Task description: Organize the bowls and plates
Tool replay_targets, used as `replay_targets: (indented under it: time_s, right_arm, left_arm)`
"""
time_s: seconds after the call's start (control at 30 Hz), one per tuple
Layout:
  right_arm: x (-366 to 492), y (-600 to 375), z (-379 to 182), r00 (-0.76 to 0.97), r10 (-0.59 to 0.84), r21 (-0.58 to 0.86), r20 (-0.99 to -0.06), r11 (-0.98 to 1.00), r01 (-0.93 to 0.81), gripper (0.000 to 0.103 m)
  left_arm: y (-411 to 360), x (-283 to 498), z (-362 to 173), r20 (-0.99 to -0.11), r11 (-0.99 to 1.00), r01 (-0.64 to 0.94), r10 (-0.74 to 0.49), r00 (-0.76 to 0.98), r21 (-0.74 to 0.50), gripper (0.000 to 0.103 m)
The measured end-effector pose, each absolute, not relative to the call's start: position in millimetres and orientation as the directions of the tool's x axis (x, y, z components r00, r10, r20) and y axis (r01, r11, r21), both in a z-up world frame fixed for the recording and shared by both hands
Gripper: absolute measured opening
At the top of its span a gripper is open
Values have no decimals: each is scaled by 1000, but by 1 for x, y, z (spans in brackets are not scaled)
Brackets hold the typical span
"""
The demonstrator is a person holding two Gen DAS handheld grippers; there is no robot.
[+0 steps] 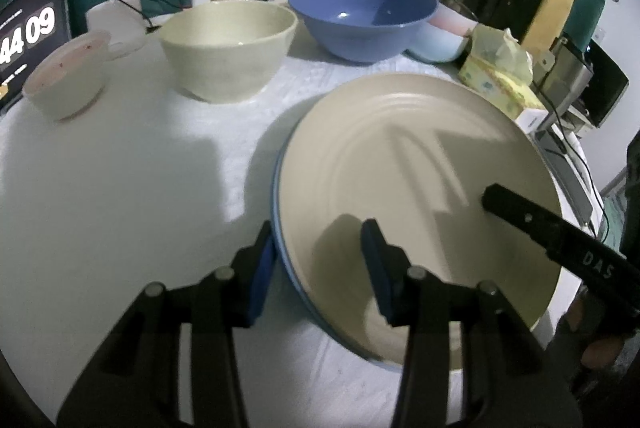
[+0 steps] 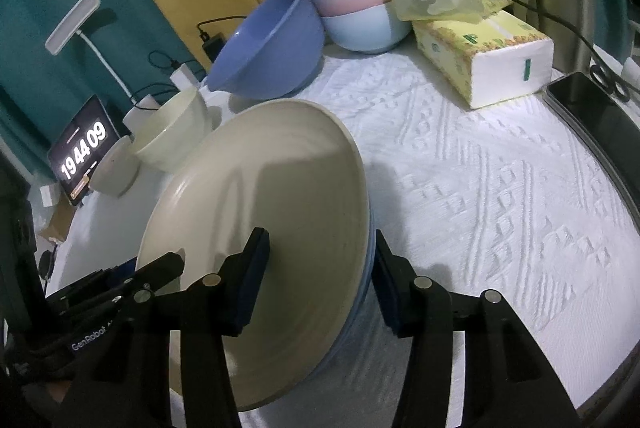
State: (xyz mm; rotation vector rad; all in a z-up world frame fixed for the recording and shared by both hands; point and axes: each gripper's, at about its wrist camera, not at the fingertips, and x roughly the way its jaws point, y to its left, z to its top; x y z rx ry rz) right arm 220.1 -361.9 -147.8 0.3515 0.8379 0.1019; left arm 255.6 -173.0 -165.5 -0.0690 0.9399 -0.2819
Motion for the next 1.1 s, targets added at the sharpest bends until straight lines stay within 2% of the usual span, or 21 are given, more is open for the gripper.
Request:
replay_targets:
  time_s: [1.1]
  right_arm:
    - [227,-211,-124,641,309,289,-702,947,-140,53]
  left_arm:
    - [-27,215,-146,-747,973,26,-192,636,-228,44]
